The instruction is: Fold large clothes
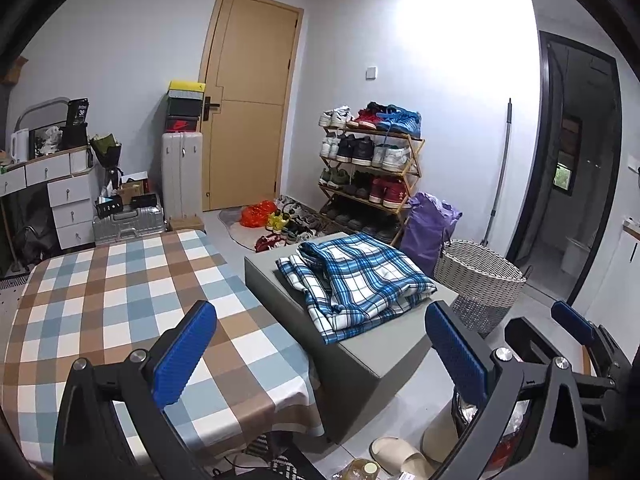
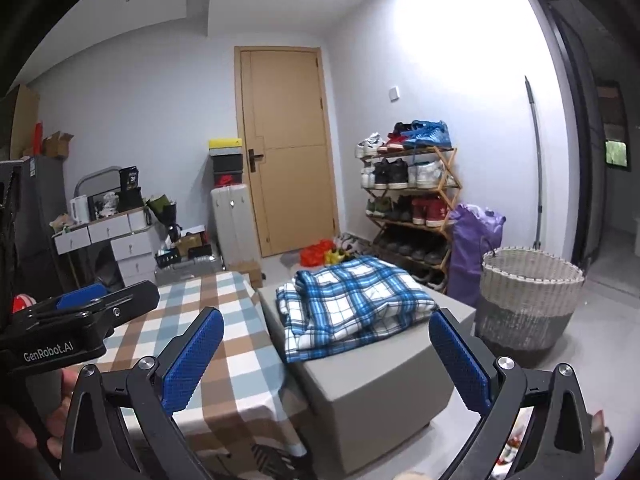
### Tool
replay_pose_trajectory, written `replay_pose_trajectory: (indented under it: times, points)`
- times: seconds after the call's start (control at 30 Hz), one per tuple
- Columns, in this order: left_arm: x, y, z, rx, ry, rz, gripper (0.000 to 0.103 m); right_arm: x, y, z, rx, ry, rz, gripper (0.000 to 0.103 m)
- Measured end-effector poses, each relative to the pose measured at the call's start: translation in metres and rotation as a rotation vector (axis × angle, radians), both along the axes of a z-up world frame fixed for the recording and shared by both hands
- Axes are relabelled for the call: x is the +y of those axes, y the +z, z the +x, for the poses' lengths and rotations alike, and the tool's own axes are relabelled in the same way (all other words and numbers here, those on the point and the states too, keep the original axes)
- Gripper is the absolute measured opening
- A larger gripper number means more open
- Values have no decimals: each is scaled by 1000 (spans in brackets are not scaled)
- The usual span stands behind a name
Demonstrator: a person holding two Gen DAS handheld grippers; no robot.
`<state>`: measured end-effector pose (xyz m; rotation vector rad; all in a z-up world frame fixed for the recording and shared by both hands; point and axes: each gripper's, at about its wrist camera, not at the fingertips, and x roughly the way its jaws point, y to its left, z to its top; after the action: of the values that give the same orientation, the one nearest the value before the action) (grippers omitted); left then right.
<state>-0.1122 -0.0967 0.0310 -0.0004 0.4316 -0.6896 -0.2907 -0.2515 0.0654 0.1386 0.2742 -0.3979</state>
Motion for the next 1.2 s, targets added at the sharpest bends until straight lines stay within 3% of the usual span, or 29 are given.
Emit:
replay_pose_trajectory:
  times: [0.9, 1.2]
  points:
    - [4, 5, -4, -56, 22, 7, 102, 2, -2, 3, -3, 11, 45, 103]
    - [5, 0, 4, -2, 29, -9, 102, 4, -5, 2, -4, 11, 54, 103]
